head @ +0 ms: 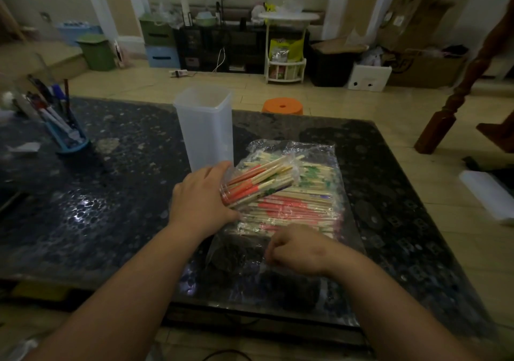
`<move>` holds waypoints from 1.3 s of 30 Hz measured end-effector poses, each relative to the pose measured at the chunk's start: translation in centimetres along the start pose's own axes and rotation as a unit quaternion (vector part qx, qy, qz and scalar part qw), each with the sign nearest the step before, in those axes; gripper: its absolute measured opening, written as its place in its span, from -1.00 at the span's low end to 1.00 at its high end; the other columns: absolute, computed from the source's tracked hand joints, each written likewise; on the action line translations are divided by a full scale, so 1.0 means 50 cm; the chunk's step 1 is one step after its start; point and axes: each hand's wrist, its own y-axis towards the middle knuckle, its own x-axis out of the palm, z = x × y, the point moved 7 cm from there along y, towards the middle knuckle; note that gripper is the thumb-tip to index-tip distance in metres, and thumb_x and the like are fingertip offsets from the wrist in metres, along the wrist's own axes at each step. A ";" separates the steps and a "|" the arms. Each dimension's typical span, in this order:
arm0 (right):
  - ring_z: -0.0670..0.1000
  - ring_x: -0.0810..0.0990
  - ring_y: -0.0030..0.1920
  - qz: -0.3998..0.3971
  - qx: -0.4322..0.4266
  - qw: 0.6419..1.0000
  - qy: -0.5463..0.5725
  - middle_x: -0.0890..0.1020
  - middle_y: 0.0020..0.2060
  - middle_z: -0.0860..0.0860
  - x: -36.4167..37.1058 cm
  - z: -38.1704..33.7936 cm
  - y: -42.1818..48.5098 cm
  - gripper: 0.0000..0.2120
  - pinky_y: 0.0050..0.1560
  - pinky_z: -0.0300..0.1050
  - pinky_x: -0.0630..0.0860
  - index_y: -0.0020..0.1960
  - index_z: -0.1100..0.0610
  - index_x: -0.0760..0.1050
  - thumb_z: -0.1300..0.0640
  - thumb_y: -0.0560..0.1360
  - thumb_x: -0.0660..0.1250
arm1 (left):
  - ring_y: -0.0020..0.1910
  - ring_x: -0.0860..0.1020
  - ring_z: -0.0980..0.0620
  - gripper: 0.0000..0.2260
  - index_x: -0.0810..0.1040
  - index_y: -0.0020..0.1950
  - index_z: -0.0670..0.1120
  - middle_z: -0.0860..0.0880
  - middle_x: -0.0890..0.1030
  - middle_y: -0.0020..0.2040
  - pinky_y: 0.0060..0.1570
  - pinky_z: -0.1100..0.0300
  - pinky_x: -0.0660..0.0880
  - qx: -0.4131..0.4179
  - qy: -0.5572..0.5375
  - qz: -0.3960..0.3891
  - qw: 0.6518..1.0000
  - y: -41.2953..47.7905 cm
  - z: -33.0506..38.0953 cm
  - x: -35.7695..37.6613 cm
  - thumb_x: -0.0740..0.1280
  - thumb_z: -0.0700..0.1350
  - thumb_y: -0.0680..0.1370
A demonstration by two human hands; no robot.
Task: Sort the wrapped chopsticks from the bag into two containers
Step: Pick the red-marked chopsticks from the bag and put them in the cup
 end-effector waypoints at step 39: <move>0.15 0.29 0.36 0.225 0.001 0.932 -0.284 0.37 0.38 0.01 0.044 0.081 0.060 -0.47 0.34 0.10 0.17 0.50 -0.01 0.23 0.13 0.55 0.20 | 0.39 0.36 -0.07 -0.04 0.15 0.56 0.17 0.02 0.39 0.43 0.35 -0.08 0.30 0.017 0.003 -0.023 1.000 -0.001 0.012 0.013 0.58 0.25 0.28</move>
